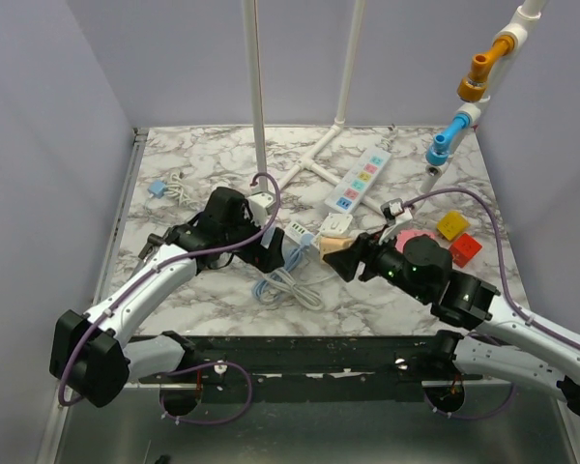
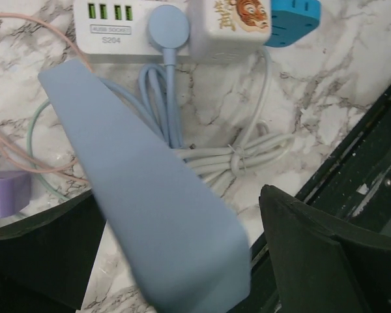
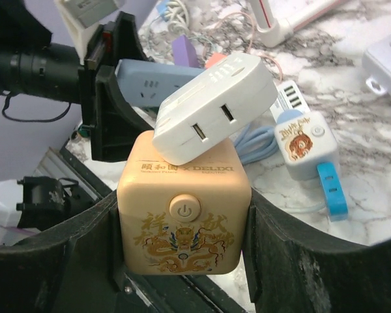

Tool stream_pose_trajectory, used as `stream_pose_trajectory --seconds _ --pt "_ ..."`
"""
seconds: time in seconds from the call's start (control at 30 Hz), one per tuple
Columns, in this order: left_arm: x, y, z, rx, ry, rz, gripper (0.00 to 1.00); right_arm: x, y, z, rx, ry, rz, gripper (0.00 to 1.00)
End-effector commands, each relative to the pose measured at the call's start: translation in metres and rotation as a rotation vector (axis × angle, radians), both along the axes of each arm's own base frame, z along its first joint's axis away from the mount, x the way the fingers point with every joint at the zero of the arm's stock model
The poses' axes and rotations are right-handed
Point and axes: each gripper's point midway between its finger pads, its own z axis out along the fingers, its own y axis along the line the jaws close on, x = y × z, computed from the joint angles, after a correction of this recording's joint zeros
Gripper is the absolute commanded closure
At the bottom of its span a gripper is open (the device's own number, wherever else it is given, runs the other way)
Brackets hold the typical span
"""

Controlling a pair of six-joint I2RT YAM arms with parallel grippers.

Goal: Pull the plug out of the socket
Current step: Place the socket at the corner of the board.

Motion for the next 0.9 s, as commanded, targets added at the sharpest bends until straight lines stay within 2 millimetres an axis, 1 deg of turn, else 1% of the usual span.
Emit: stream_pose_trajectory --seconds 0.0,0.07,0.13,0.2,0.27,0.33,0.37,0.43,0.5,0.57,0.7,0.8,0.87 --pt "-0.025 -0.017 0.036 -0.104 -0.052 -0.215 0.02 -0.011 0.009 0.045 -0.038 -0.192 0.159 0.89" --pt "-0.031 -0.015 0.061 -0.117 -0.110 -0.277 0.02 -0.017 0.019 0.042 -0.087 -0.255 0.255 0.89" --pt "-0.038 -0.010 0.092 -0.156 -0.158 -0.322 0.02 -0.024 0.030 0.035 -0.126 -0.301 0.357 0.89" --pt "-0.049 -0.004 0.121 -0.194 -0.205 -0.368 0.02 -0.026 0.039 0.025 -0.181 -0.343 0.432 0.90" --pt "-0.065 0.001 0.139 -0.233 -0.230 -0.428 0.02 -0.022 0.046 0.015 -0.262 -0.373 0.478 0.90" --pt "-0.083 0.006 0.144 -0.242 -0.232 -0.497 0.02 -0.017 0.050 0.013 -0.317 -0.409 0.501 0.90" --pt "-0.090 0.008 0.143 -0.238 -0.234 -0.531 0.01 -0.016 0.052 0.015 -0.324 -0.429 0.514 0.90" --pt "-0.104 0.012 0.140 -0.231 -0.239 -0.602 0.02 -0.017 0.057 0.024 -0.317 -0.483 0.543 0.89" --pt "-0.112 0.013 0.139 -0.246 -0.264 -0.648 0.02 -0.021 0.062 0.034 -0.306 -0.545 0.585 0.89" --pt "-0.115 0.010 0.145 -0.277 -0.312 -0.684 0.02 -0.024 0.067 0.042 -0.296 -0.588 0.620 0.90" --pt "-0.113 0.000 0.163 -0.349 -0.357 -0.761 0.02 -0.032 0.080 0.049 -0.317 -0.635 0.715 0.94" --pt "-0.111 -0.005 0.177 -0.373 -0.374 -0.826 0.02 -0.037 0.086 0.048 -0.376 -0.668 0.755 0.96" --pt "-0.105 -0.009 0.185 -0.381 -0.369 -0.838 0.01 -0.040 0.088 0.043 -0.429 -0.678 0.781 0.97"
